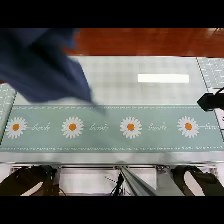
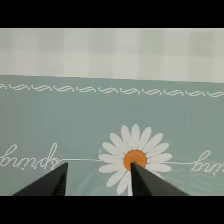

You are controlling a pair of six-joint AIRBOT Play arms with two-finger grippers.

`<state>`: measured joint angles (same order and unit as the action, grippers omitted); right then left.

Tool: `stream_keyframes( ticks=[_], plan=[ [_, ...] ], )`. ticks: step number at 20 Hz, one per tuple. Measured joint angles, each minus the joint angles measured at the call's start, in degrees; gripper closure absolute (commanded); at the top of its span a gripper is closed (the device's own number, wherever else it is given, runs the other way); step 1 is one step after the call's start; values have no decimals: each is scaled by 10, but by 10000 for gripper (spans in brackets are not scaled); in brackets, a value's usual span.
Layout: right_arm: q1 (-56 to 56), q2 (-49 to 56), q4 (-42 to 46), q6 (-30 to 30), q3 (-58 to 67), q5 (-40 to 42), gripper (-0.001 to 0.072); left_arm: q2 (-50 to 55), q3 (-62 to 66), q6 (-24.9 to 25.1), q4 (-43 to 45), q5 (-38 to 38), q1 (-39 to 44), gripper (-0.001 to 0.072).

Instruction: Fold the shirts.

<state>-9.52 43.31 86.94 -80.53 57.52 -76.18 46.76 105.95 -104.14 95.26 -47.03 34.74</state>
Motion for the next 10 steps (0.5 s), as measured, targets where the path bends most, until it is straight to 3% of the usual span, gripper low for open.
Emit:
stream_keyframes(
  ticks=[8, 10],
  plan=[
    [0, -23, 13, 0, 0, -12, 240, 107, 1, 1, -39, -64, 77, 688],
    [0, -24, 14, 0, 0, -7, 157, 158, 1, 2, -55, -73, 97, 688]
  ],
)
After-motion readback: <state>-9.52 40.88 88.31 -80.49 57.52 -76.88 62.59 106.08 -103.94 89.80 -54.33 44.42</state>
